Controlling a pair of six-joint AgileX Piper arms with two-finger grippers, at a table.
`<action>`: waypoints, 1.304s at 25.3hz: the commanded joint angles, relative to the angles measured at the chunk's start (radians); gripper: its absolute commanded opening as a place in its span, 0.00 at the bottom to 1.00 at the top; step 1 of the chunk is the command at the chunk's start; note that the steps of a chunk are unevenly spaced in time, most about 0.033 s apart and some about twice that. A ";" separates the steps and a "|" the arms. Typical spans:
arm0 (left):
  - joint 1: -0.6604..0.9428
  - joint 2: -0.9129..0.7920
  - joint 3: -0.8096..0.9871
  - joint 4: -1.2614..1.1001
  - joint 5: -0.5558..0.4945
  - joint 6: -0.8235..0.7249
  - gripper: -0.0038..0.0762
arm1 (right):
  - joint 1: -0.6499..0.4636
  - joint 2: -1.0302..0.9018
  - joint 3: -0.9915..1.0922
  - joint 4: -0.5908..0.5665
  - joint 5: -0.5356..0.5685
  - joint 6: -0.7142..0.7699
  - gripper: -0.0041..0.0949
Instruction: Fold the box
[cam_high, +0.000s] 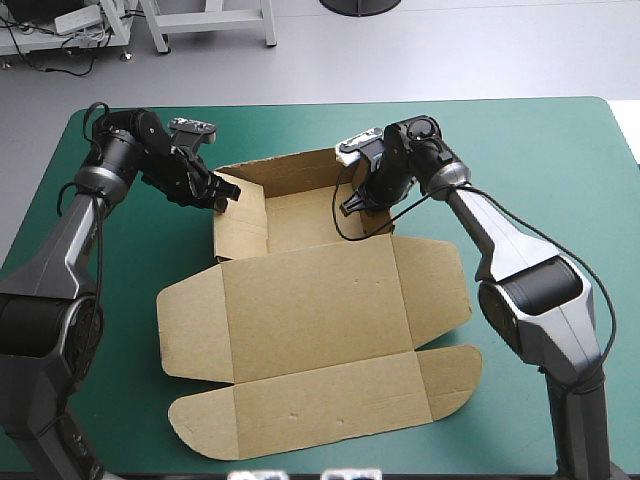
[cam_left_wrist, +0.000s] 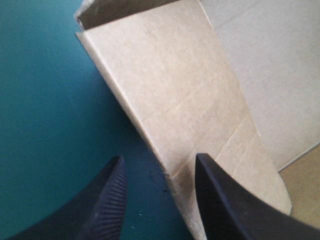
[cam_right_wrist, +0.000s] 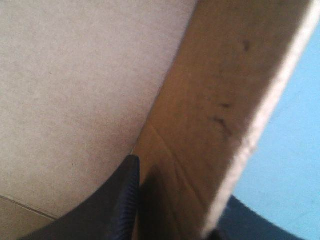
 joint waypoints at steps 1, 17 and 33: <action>0.000 -0.053 -0.083 -0.045 0.003 0.000 0.46 | -0.001 -0.078 -0.089 -0.029 -0.008 -0.004 0.33; 0.000 -0.146 -0.362 -0.221 0.066 -0.071 0.43 | -0.005 -0.090 -0.301 -0.111 0.085 0.011 0.34; 0.002 -0.742 -0.087 0.018 0.067 -0.069 0.40 | -0.033 -0.067 -0.230 -0.002 0.085 0.056 0.34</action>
